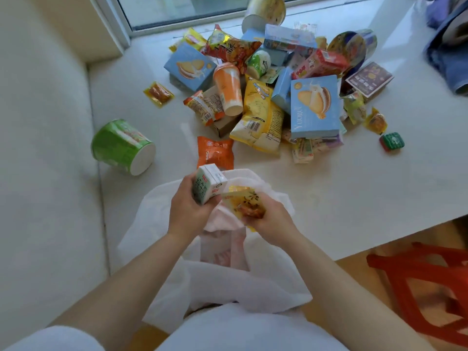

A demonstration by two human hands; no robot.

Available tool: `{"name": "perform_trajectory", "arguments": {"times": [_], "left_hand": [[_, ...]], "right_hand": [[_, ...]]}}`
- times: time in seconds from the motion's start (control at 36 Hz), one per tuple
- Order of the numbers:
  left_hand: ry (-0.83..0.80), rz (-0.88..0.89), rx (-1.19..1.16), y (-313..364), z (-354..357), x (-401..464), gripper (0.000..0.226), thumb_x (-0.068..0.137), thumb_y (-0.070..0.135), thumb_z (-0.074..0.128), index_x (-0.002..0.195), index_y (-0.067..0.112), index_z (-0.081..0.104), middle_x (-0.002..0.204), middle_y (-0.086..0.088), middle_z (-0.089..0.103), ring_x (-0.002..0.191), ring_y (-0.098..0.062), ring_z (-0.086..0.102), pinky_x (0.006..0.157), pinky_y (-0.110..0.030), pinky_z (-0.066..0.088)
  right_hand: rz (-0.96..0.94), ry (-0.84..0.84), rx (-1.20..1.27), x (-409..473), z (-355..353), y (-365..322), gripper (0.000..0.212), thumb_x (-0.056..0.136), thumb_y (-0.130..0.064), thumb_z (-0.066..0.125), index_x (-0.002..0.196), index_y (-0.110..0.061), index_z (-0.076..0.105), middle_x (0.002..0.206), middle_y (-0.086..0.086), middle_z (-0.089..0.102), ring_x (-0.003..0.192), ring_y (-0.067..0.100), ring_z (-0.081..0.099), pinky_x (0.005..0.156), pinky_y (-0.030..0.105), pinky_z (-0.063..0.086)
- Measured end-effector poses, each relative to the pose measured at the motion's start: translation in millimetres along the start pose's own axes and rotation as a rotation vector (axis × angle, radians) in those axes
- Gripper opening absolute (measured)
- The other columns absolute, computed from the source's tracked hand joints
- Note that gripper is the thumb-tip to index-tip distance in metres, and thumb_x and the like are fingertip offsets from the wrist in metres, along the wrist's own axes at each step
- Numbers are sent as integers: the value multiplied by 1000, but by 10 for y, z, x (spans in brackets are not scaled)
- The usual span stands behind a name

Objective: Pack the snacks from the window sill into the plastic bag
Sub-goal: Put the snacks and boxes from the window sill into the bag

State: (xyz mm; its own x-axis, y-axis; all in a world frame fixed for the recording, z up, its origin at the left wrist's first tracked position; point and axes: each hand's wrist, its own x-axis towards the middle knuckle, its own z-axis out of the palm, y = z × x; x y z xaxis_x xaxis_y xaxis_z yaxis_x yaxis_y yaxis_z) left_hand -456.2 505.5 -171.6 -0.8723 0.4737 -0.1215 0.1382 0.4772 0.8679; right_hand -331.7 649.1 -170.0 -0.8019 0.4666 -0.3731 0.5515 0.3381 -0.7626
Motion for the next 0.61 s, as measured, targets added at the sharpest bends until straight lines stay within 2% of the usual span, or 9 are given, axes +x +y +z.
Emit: {"name": "perform_trajectory", "arguments": {"times": [0.11,0.17,0.25,0.31,0.36,0.42,0.5,0.56,0.61], "left_hand": [[-96,-4,169,-339,-137,-200,60,73,29,80,125,21,51,117,5,60,104,-16,57,84,-34,49],[-170,18,273,-456,-189,-274,58,75,32,78,125,19,52,115,4,61,101,-16,57,81,-31,48],[-279,242,606,-703,-219,-307,55,73,40,73,120,15,58,108,-2,65,98,-26,62,90,-40,43],[-437,310,898,-824,-235,-323,55,76,39,68,126,20,53,119,0,60,112,-26,56,110,-49,22],[-604,298,1074,-914,-266,-347,54,84,41,59,133,27,43,129,6,52,123,-20,48,115,-50,1],[-684,324,1144,-956,-298,-376,52,87,40,55,136,29,40,134,7,48,129,-19,41,113,-49,-12],[-696,337,1175,-955,-318,-407,51,89,35,52,138,29,40,139,6,45,133,-19,33,112,-49,-17],[-684,328,1170,-949,-309,-397,51,89,36,54,137,27,41,138,5,46,133,-20,33,113,-48,-16],[-681,334,1176,-951,-296,-388,52,87,40,56,136,26,44,138,3,46,136,-22,30,110,-46,-21]], "right_hand": [[-200,-67,-414,-63,303,69,41,84,-29,63,125,-26,56,117,-2,60,109,23,49,95,33,37],[-306,-138,-586,-85,417,155,41,84,-29,61,124,-30,56,122,-8,59,117,20,45,108,33,23],[-481,-178,-780,-68,490,294,28,75,-24,68,102,-29,67,107,-8,67,115,24,53,115,44,9],[-459,-191,-856,-37,437,310,23,76,-19,65,98,-23,69,104,-2,69,119,28,51,115,48,5],[-363,-193,-967,11,373,343,29,87,-18,51,113,-23,63,127,2,59,128,26,40,118,47,0],[-269,-173,-1059,48,304,382,33,92,-19,42,122,-24,56,134,0,51,126,25,37,118,44,3],[-268,-145,-1077,56,260,380,31,90,-21,49,119,-24,59,118,-2,61,117,27,43,114,43,13],[-315,-125,-1109,53,280,356,26,72,-25,70,98,-24,68,94,-4,68,98,27,56,107,44,31],[-363,-81,-1129,45,334,351,38,45,-29,84,80,-27,69,73,-8,66,74,22,61,95,41,44]]}}
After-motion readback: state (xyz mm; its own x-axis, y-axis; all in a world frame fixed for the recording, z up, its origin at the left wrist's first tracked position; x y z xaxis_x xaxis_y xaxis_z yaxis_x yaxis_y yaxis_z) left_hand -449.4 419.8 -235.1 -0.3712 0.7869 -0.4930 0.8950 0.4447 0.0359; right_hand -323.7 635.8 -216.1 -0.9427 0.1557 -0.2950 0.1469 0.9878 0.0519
